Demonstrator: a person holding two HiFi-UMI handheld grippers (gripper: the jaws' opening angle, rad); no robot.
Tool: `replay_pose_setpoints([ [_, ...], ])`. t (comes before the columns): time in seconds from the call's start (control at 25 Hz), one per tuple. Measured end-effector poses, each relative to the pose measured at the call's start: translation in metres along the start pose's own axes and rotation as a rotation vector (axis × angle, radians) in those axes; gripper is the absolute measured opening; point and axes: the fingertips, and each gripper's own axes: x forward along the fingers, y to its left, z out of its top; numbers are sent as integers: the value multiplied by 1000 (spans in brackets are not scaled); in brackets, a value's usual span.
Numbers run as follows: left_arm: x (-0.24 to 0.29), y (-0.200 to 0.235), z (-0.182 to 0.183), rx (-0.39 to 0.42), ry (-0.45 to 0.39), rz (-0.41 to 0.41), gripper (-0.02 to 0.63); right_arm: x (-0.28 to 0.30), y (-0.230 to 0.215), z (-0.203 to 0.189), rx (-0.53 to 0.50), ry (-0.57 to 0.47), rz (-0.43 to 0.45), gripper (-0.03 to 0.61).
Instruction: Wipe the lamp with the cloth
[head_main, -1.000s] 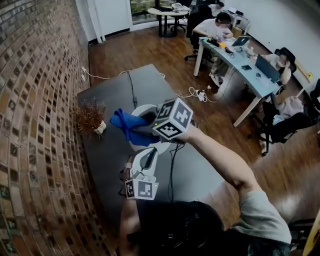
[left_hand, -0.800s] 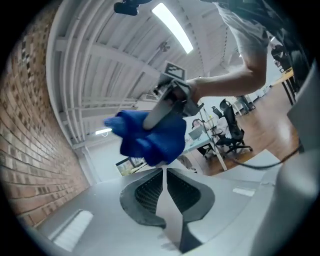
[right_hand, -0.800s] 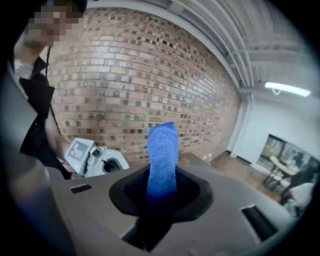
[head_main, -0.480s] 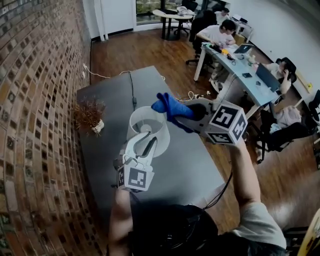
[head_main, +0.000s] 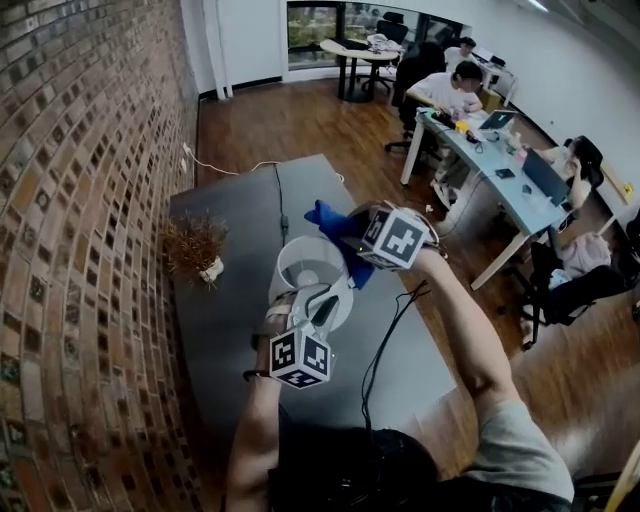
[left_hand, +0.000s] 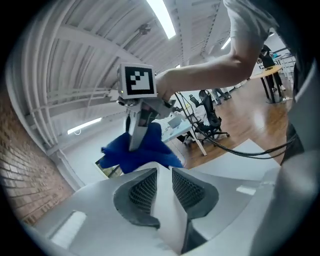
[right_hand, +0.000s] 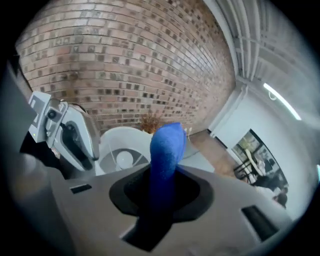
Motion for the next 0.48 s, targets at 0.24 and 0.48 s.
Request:
replay_pose_setpoints([
  [0.24, -1, 2, -3, -52, -12, 22, 98, 67, 11, 37, -26, -39, 146, 87],
  [0.48, 0, -3, 1, -104, -53, 7, 98, -12, -55, -56, 278, -122, -278, 87],
])
